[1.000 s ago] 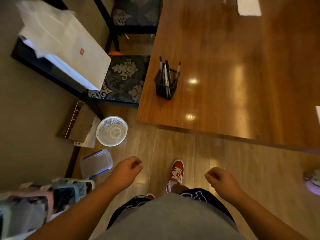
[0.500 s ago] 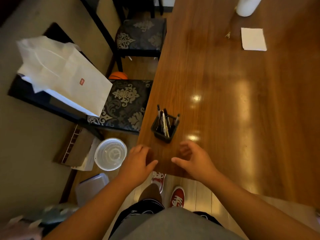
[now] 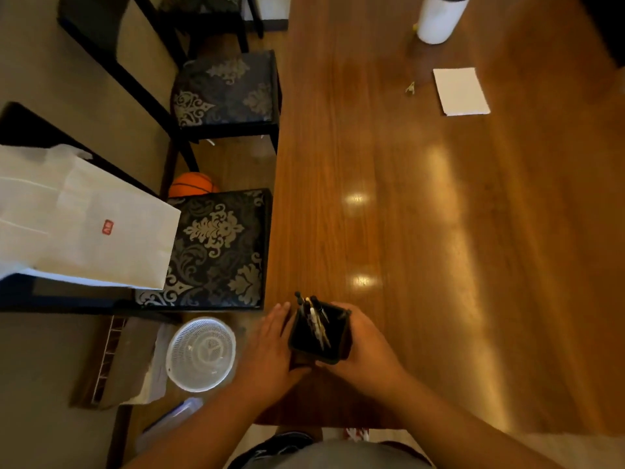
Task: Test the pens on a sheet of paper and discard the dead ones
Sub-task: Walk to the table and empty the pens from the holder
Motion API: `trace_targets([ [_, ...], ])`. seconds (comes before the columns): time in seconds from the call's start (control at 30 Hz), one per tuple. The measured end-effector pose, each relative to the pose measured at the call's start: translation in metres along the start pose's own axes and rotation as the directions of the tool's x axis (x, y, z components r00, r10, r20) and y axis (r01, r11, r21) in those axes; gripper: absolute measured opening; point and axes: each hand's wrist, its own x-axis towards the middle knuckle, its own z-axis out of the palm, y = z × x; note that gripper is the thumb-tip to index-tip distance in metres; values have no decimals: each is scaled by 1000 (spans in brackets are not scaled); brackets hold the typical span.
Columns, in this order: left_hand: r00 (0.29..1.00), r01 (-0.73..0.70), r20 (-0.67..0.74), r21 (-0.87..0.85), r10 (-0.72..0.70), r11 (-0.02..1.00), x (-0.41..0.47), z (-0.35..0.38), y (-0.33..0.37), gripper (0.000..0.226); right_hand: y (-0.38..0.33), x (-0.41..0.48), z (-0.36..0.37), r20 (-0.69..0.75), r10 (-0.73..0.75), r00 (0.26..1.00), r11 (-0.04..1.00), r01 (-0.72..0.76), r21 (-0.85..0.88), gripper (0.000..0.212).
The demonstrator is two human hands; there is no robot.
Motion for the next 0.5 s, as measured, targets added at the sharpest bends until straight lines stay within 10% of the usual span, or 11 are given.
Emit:
trace_targets([
  [0.5, 979, -190, 127, 251, 162, 949, 50, 1, 4, 97, 0, -23, -40, -248, 180, 952, 980, -152, 126, 73],
])
